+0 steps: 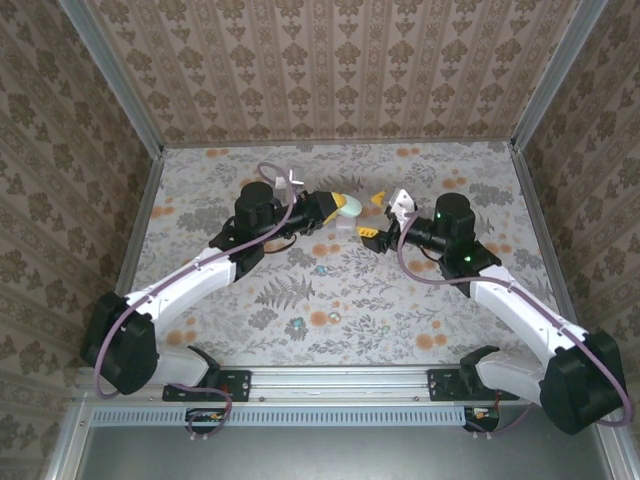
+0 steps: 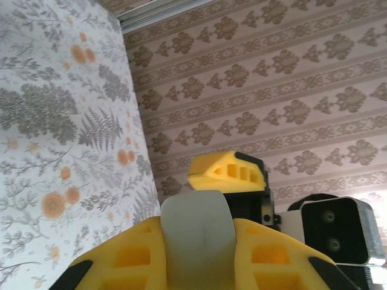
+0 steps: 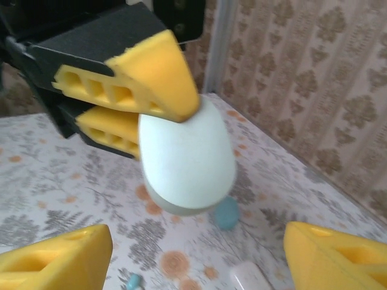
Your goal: Insert the wireless bluetooth earbuds into the charging case
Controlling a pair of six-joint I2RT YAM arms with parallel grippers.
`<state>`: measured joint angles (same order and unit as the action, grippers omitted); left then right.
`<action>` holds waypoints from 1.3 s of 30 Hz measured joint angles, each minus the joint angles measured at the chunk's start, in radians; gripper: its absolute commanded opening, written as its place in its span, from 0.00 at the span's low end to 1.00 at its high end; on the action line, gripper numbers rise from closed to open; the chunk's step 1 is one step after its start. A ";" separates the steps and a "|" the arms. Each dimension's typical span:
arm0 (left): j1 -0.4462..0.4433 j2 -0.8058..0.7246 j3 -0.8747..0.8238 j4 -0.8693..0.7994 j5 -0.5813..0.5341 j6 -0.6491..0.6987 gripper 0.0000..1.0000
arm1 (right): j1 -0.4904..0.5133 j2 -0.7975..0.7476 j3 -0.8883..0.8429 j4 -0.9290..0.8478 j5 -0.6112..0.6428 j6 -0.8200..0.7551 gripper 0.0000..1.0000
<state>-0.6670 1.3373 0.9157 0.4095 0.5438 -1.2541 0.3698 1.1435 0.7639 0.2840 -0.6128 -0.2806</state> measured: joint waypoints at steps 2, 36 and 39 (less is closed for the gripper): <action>0.000 -0.011 0.000 0.014 0.000 -0.008 0.08 | 0.000 0.024 0.026 0.017 -0.046 0.014 0.72; -0.012 -0.032 -0.013 0.095 0.000 -0.037 0.08 | 0.000 0.087 0.090 0.140 -0.126 0.106 0.48; -0.012 -0.040 -0.015 0.093 -0.006 -0.037 0.09 | 0.000 0.087 0.089 0.143 -0.129 0.111 0.41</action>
<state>-0.6792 1.2976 0.9009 0.5022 0.5377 -1.2907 0.3695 1.2308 0.8532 0.4267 -0.7418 -0.1696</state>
